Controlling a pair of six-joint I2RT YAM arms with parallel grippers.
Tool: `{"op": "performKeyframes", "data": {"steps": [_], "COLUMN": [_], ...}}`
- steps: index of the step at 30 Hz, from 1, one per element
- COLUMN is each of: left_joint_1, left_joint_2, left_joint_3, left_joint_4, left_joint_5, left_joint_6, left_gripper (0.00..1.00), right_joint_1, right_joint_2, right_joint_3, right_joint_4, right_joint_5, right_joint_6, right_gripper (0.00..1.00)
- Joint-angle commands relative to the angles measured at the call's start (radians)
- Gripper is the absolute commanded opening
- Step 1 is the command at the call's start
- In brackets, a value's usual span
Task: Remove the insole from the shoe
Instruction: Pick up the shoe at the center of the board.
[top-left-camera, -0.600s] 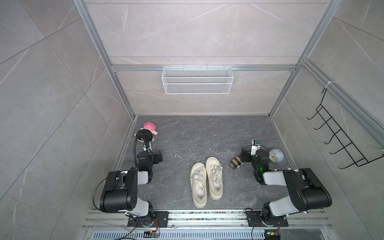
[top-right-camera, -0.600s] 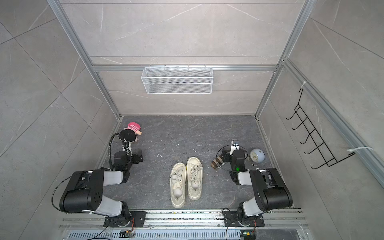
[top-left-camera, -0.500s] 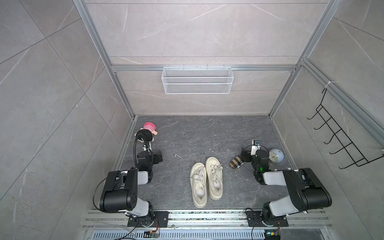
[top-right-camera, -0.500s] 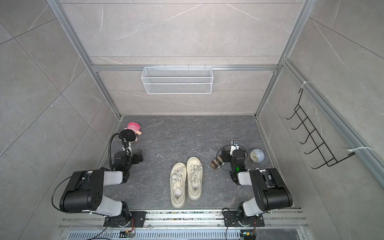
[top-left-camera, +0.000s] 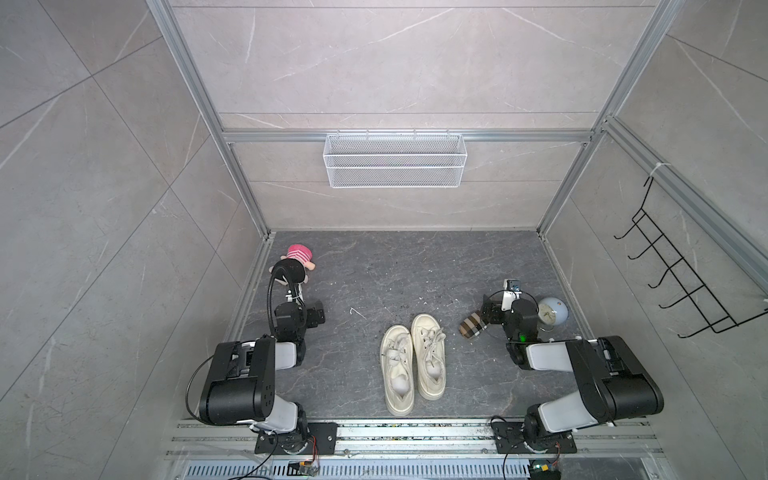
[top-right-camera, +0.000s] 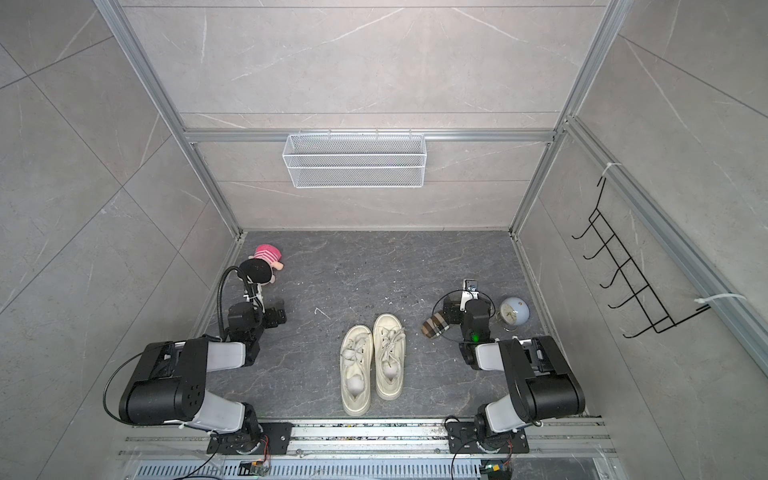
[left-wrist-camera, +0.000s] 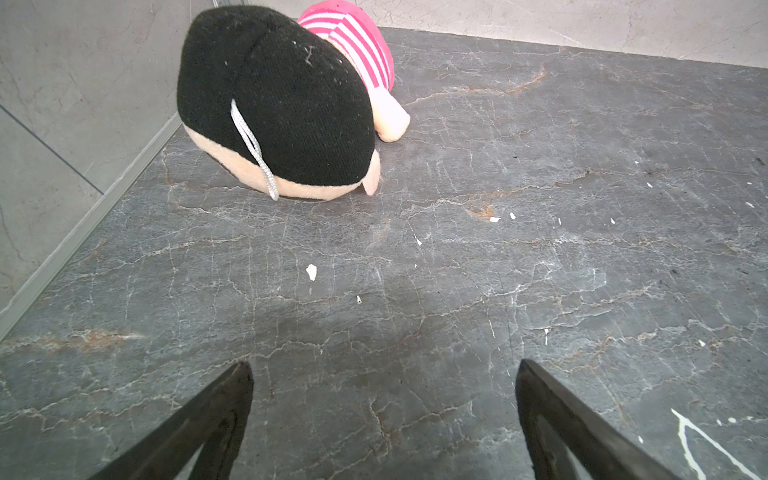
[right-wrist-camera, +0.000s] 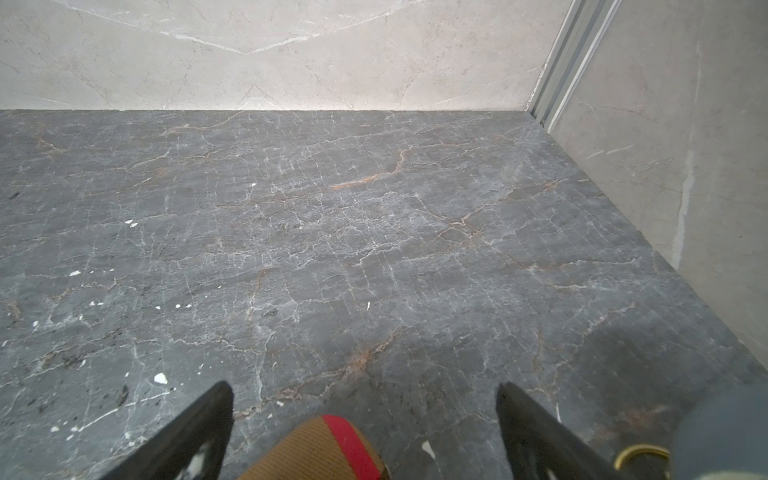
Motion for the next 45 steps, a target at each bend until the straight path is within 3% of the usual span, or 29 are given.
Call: {"op": "performKeyframes", "data": {"steps": [1, 17, 19, 21, 25, 28, 34, 36, 41, 45], "left_joint_1": [0.002, 0.003, 0.002, 0.002, 0.001, 0.001, 0.001, 0.001, 0.001, 0.000], "left_joint_2": [0.006, 0.006, -0.006, -0.073, -0.230, -0.314, -0.399, -0.436, -0.566, -0.658], "left_joint_3": [0.025, 0.026, 0.024, 0.044, 0.133, 0.248, 0.462, 0.478, 0.396, 0.296], "left_joint_4": [0.060, 0.060, 0.063, -0.029, -0.275, -0.490, -0.872, -0.951, -1.025, -1.037], "left_joint_5": [0.012, 0.011, -0.045, -0.091, -0.067, -0.067, 0.070, 0.132, 0.258, 0.348], "left_joint_6": [0.020, 0.020, 0.003, -0.020, -0.025, -0.135, -0.293, -0.326, -0.447, -0.525], "left_gripper": [1.00, 1.00, 1.00, 1.00, 1.00, 1.00, 1.00, 1.00, 0.99, 0.98], "right_joint_1": [0.005, 0.005, 0.006, 0.005, 0.006, 0.005, 0.006, 0.005, 0.022, 0.108], "right_joint_2": [0.011, 0.010, -0.002, -0.067, -0.210, -0.301, -0.417, -0.438, -0.481, -0.523], "right_joint_3": [0.021, 0.021, 0.020, 0.049, 0.128, 0.206, 0.449, 0.519, 0.560, 0.561], "right_joint_4": [0.023, 0.024, 0.025, -0.094, -0.345, -0.550, -1.066, -1.227, -1.428, -1.554], "right_joint_5": [0.014, 0.014, 0.034, 0.061, 0.042, 0.030, -0.121, -0.183, -0.390, -0.440], "right_joint_6": [-0.003, -0.005, 0.002, 0.016, 0.014, 0.059, 0.200, 0.255, 0.356, 0.400], "right_gripper": [0.99, 0.99, 0.99, 0.99, 0.99, 0.99, 0.99, 0.99, 0.99, 0.99]}}
